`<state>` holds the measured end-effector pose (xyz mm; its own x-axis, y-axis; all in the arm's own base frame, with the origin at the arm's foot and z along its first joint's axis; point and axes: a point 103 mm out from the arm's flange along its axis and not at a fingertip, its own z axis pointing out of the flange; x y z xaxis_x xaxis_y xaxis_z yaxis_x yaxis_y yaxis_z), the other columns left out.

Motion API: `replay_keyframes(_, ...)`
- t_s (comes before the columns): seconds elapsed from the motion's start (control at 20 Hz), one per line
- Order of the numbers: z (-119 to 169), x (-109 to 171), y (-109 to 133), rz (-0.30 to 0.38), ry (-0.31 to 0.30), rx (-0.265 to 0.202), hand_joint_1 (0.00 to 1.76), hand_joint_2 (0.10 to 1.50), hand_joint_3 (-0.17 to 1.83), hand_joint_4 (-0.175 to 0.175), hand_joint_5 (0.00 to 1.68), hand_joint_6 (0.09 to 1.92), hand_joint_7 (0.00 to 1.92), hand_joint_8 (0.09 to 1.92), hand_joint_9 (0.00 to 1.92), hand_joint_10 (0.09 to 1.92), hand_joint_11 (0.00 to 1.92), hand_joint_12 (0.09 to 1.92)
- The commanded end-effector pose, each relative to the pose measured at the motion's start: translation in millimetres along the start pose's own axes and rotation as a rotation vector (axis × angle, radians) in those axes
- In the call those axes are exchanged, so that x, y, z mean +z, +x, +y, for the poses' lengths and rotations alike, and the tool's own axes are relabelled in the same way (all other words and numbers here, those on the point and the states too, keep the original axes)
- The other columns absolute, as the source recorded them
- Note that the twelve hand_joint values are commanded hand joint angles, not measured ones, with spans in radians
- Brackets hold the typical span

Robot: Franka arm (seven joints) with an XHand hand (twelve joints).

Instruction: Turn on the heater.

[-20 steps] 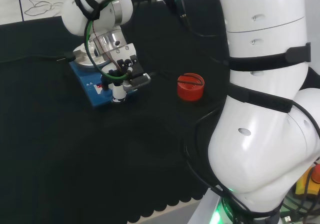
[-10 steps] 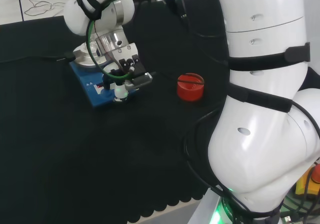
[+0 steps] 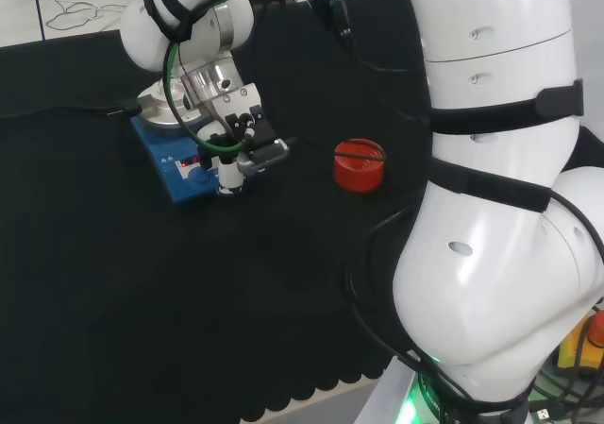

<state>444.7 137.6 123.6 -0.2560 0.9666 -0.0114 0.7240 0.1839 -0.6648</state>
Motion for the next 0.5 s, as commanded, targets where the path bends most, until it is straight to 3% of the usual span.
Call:
replay_keyframes(0.05, -6.7, -13.4, -7.7, 0.022, -0.032, -0.013, 1.42, 0.70, 1.00, -0.099, 0.24, 0.62, 1.69, 1.24, 1.81, 1.25, 1.50, 1.22)
replay_keyframes(0.5, -19.5, -33.8, -20.5, 0.038, -0.069, 0.000, 1.42, 0.70, 1.00, -0.099, 0.24, 0.62, 1.69, 1.24, 1.82, 1.24, 1.50, 1.22)
